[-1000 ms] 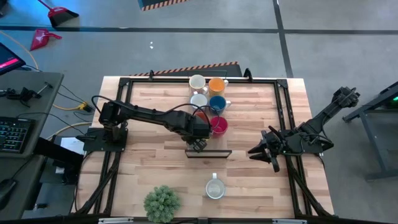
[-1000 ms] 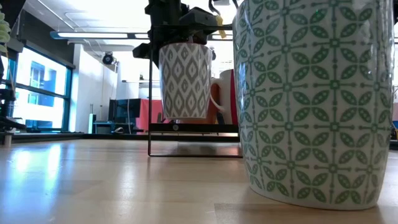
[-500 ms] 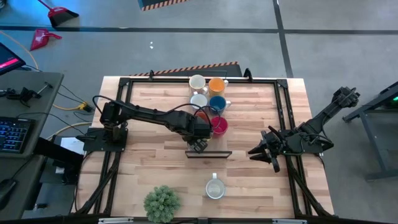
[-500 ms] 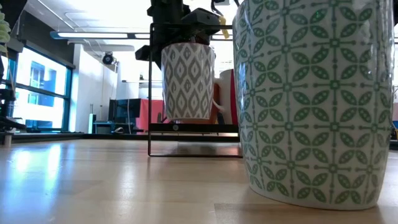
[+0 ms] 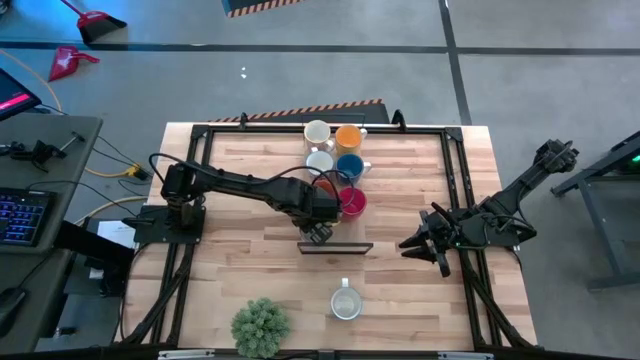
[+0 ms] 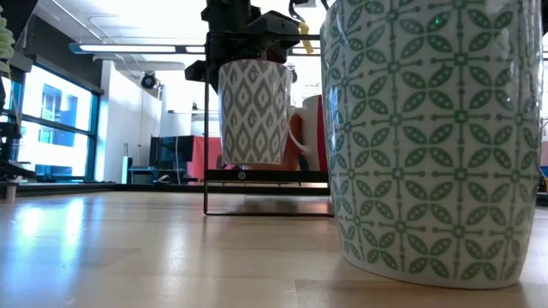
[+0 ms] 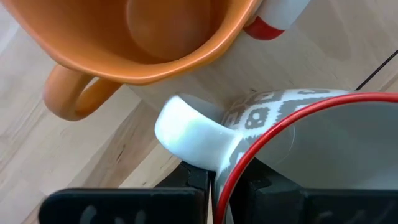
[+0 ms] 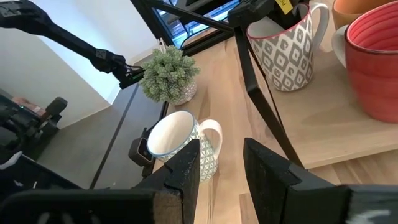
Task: Place coffee mugs
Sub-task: Put the gray cup on the shelf
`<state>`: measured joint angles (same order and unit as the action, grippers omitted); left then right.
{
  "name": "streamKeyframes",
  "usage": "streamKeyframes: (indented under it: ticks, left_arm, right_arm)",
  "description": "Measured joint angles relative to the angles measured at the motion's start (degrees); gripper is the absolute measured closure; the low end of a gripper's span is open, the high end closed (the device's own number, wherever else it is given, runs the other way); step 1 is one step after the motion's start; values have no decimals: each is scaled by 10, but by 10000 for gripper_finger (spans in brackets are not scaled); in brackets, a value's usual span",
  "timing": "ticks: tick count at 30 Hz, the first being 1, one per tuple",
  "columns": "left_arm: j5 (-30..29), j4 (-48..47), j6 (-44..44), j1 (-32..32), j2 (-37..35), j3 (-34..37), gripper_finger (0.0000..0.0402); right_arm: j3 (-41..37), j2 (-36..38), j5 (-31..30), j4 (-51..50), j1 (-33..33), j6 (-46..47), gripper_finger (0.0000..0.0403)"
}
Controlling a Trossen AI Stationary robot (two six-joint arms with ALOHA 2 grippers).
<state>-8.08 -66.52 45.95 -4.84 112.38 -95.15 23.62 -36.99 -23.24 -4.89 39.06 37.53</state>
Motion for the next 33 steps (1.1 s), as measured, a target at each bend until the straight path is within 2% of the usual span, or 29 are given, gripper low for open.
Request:
streamKeyframes:
  ticks: [8,26,33]
  left_arm:
    - [1,1,-1,0,1,0,382]
    - [0,7,-12,0,1,1,335]
    - [1,7,-11,0,1,1,300]
  right_arm:
    - [0,0,13,0,0,0,297]
    - [0,0,14,0,0,0,297]
    - [0,0,14,0,0,0,297]
